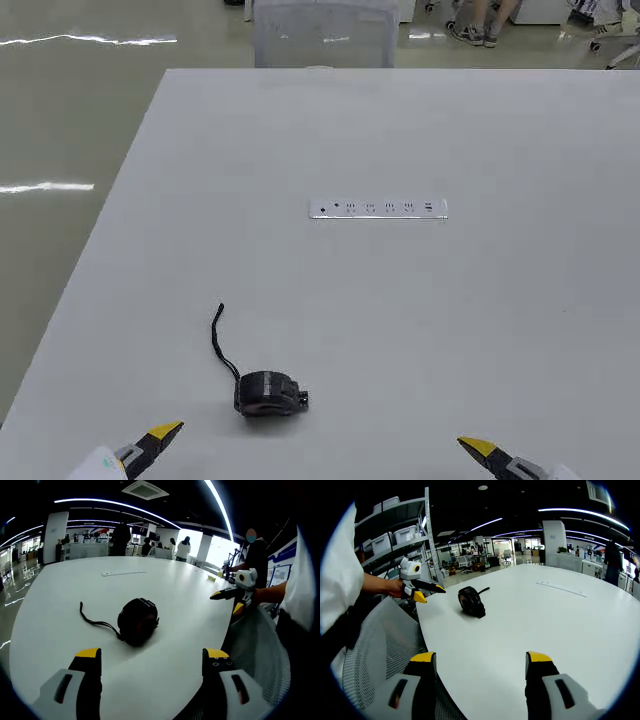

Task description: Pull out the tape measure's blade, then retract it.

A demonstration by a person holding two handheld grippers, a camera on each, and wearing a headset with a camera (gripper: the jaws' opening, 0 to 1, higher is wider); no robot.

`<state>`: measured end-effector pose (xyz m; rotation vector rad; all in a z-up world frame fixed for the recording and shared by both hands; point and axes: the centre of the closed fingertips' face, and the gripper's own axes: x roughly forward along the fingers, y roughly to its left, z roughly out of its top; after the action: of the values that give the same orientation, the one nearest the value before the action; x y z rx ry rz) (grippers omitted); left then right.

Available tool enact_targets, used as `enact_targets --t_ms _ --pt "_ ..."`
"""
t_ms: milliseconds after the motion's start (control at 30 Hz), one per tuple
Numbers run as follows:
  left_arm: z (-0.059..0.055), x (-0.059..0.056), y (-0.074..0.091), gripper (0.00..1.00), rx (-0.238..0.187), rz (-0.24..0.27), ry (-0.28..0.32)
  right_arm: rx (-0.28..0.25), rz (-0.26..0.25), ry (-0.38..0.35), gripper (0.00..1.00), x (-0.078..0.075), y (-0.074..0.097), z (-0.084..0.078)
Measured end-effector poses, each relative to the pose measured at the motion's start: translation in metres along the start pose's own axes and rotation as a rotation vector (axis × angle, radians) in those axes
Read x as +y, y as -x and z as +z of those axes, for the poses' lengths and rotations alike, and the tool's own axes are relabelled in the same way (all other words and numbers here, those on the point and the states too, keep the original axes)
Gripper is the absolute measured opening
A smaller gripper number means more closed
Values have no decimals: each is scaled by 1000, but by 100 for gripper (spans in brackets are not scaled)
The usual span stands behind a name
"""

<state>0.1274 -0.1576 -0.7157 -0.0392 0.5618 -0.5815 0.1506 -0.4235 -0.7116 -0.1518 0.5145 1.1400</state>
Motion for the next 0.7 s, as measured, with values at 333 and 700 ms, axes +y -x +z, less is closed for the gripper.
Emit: enact_targets --t_ms 333,700 --pt "9 3 -12 79 7 -39 -46 -15 17 -2 68 -3 -4 5" --pt "14 7 -23 79 18 -67 -68 1 45 4 66 -2 -8 0"
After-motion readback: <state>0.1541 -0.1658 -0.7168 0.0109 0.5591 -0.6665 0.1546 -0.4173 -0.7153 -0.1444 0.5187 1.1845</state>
